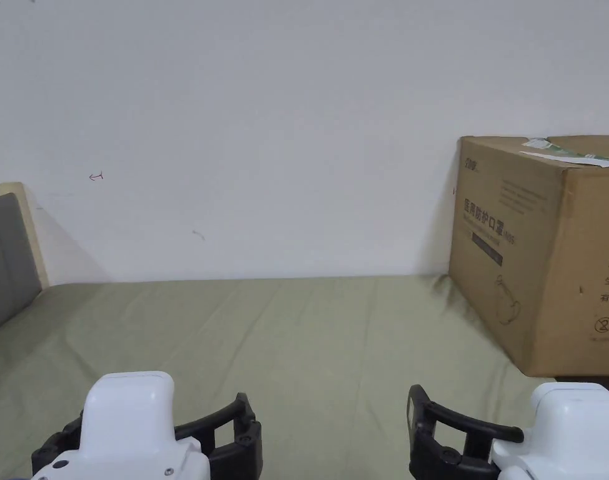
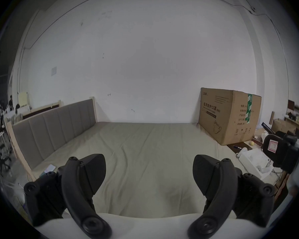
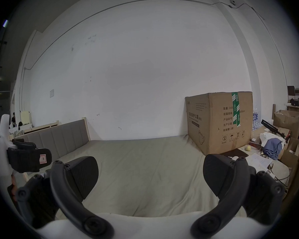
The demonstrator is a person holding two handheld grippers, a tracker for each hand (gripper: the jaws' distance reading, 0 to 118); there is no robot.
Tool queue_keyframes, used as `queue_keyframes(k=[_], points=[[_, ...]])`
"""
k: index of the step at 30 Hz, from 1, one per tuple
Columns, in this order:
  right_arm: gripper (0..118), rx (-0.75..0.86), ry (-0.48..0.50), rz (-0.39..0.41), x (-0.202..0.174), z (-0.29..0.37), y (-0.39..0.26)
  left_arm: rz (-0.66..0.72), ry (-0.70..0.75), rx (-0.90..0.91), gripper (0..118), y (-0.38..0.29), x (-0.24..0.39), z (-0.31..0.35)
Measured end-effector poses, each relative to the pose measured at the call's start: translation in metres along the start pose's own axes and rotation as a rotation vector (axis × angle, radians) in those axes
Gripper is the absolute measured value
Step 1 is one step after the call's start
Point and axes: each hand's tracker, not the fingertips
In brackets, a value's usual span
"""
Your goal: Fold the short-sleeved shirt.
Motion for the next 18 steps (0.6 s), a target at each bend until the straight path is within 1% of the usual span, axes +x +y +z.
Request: queue_keyframes(k=[2, 4, 6, 8, 10, 15, 18], points=[[118, -0.001, -0.008, 0.004, 0.0018, -0.0010, 0.0013, 0.038, 0.011, -0.059, 104, 0.0060, -0.0010, -0.0008], [118, -0.001, -0.016, 0.010, 0.0026, -0.0017, 0.0016, 0.051, -0.016, -0.038, 104, 0.0087, -0.0031, 0.0002], [118, -0.001, -0.024, 0.005, 0.0040, -0.0030, 0.0016, 0.030, -0.016, -0.022, 104, 0.0111, -0.0025, 0.0029], [118, -0.004, -0.021, -0.004, 0.0047, -0.0035, 0.0014, -0.005, 0.037, -0.021, 104, 0.0125, 0.0028, 0.0025], [118, -0.006, -0.020, -0.006, 0.0043, -0.0044, 0.0010, -0.017, 0.030, -0.015, 104, 0.0102, 0.0020, -0.0003], [118, -0.008, -0.010, 0.022, -0.0001, -0.0054, -0.0007, -0.012, 0.008, -0.004, 104, 0.0105, -0.0004, -0.0035], [118, -0.009, -0.005, 0.025, -0.0008, -0.0060, -0.0007, -0.038, 0.035, 0.004, 104, 0.0069, 0.0013, -0.0041]])
